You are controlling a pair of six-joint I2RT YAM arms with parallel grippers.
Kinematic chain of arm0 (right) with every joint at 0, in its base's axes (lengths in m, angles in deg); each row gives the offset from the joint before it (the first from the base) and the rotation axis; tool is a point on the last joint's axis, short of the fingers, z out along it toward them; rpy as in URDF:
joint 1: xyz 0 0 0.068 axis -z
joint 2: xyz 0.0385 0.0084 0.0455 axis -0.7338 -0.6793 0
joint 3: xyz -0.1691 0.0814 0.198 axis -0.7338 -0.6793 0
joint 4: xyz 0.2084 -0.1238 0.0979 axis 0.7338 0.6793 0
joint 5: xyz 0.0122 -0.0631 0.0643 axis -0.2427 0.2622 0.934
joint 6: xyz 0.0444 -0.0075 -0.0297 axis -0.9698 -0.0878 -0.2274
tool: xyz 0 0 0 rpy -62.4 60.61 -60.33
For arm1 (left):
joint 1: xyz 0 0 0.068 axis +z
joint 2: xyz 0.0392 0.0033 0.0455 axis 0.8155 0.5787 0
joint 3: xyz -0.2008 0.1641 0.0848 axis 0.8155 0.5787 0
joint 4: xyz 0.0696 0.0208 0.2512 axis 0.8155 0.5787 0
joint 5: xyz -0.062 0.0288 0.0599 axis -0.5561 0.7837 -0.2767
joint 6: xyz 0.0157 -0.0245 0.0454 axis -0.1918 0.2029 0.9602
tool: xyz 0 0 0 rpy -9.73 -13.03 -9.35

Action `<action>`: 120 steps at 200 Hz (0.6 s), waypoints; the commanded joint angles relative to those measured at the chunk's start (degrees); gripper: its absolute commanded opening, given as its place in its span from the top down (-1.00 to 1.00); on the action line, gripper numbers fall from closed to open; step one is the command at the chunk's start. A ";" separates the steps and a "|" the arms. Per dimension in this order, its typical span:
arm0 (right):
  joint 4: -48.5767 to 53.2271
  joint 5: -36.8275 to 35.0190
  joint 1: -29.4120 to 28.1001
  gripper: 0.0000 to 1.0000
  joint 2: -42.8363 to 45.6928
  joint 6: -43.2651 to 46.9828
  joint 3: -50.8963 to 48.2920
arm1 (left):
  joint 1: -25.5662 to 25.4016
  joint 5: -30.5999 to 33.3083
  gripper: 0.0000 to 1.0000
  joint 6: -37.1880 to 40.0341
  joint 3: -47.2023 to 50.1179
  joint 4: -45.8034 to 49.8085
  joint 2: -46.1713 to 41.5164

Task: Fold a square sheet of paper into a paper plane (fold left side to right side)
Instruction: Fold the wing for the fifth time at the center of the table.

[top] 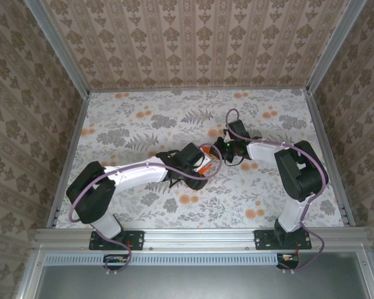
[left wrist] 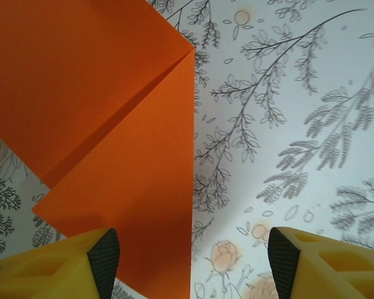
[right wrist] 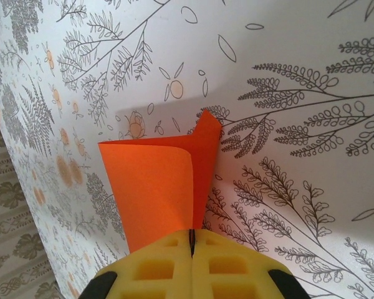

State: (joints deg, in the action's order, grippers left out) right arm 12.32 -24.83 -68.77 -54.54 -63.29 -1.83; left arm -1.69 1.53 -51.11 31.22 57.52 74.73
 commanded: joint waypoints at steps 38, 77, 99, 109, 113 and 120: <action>1.44 -0.69 -0.55 1.00 -1.54 -1.37 1.91 | -3.64 11.66 -0.34 1.58 -4.46 3.82 5.05; 1.68 -0.51 -0.67 1.00 -1.85 -1.21 2.22 | -5.44 15.41 -0.31 1.84 -6.13 4.72 8.68; 2.04 -0.50 -0.67 1.00 -2.07 -1.11 2.40 | -5.72 16.51 -0.19 1.62 -6.65 4.94 9.84; 2.07 -0.40 -0.68 1.00 -2.14 -1.06 2.44 | -5.72 16.86 -0.14 1.53 -6.68 4.94 10.07; 2.16 -0.42 -0.69 1.00 -2.24 -1.02 2.44 | -5.71 16.96 -0.12 1.44 -6.72 4.94 10.17; 2.24 -0.47 -0.75 1.00 -2.23 -0.94 2.49 | -5.72 17.23 -0.08 1.36 -6.68 4.94 10.22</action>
State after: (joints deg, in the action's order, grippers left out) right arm 12.43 -24.83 -69.12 -55.44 -64.10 -0.92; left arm -7.18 15.82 -50.23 26.26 60.47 84.37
